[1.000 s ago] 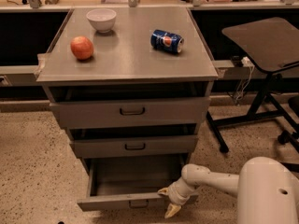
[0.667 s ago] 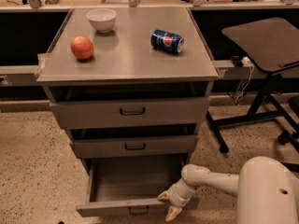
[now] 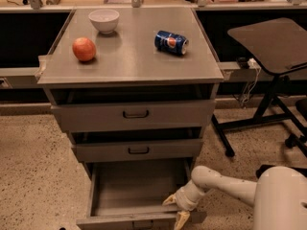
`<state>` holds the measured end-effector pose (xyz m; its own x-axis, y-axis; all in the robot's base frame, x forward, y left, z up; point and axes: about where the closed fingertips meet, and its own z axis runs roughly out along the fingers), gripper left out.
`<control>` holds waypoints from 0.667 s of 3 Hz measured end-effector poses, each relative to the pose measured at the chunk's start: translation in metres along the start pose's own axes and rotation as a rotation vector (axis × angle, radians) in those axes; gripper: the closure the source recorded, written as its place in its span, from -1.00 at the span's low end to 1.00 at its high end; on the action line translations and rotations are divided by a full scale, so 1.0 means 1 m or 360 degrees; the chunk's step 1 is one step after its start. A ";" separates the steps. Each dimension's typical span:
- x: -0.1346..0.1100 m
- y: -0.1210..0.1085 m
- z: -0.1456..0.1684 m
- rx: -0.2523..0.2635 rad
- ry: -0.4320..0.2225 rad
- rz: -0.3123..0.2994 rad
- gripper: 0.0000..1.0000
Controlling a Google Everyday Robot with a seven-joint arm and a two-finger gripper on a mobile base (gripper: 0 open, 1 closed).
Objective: Open bottom drawer
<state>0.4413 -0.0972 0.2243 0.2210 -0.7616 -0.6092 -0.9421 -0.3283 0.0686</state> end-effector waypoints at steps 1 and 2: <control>-0.013 -0.010 -0.048 0.0164 -0.0052 -0.0030 -1.00; -0.013 -0.010 -0.048 0.0164 -0.0052 -0.0030 -1.00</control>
Offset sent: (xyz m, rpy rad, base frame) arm 0.0152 -0.0074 0.0367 0.0517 -0.0616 -0.0343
